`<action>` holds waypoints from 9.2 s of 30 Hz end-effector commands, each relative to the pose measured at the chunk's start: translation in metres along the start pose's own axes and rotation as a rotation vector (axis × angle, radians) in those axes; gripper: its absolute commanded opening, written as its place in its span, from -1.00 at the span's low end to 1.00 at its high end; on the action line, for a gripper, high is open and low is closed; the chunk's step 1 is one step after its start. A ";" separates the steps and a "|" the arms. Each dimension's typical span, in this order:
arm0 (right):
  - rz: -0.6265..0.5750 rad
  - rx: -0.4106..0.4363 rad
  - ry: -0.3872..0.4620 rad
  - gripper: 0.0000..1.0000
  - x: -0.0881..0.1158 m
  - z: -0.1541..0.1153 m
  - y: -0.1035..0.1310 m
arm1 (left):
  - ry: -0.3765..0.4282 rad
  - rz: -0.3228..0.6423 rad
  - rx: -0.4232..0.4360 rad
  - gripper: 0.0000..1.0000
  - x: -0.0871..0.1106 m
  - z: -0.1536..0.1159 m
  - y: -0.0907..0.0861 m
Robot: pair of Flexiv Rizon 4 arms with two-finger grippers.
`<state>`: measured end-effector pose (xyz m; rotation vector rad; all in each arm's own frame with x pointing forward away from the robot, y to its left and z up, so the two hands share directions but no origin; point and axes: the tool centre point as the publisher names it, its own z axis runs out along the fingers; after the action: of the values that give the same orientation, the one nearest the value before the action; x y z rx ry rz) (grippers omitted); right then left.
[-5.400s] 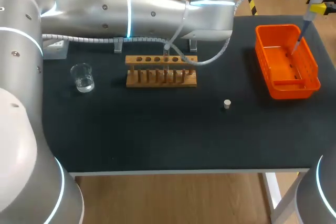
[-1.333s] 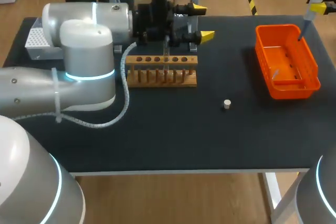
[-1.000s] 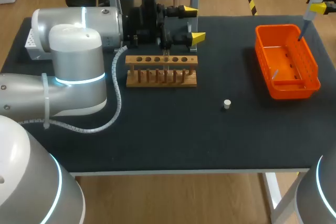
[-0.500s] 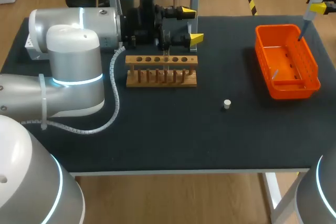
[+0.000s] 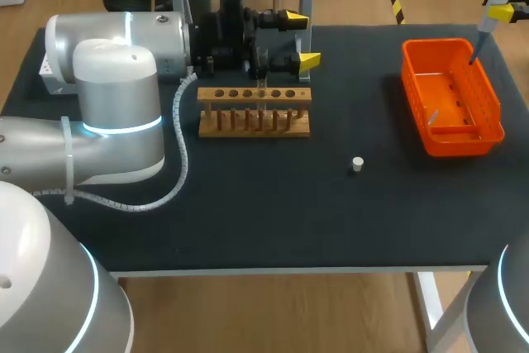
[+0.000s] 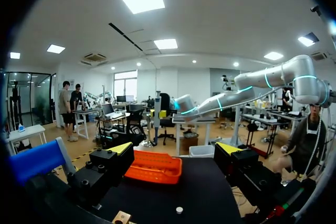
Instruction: Invert the test tube, pick up the pipette, mount the tip to pipette, aspirate from beaker and dispense into the tube, eject the tip, return the pipette, and cap with the stopper.
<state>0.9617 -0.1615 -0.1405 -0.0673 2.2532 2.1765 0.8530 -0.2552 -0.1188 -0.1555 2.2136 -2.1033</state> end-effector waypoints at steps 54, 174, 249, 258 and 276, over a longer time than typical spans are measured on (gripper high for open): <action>0.007 -0.006 0.093 -1.00 0.090 0.282 0.000 | -0.001 -0.001 0.000 1.00 0.000 0.000 0.000; 0.032 0.143 -0.097 1.00 -0.016 0.277 -0.027 | -0.001 -0.001 0.000 -1.00 0.000 0.000 0.000; 0.002 0.289 -0.303 1.00 -0.128 0.331 -0.027 | -0.185 -0.022 0.005 -1.00 -0.019 -0.067 -0.003; 0.002 0.289 -0.303 1.00 -0.128 0.331 -0.027 | -0.425 -0.032 -0.039 -1.00 -0.043 -0.126 0.007; 0.002 0.289 -0.303 1.00 -0.128 0.331 -0.027 | -0.705 -0.022 -0.021 -1.00 -0.115 -0.196 0.016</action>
<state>1.0829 0.1727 -0.1749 0.2484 2.3489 1.7002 0.9308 -0.0394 -0.1221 -0.7703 1.8530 -1.6618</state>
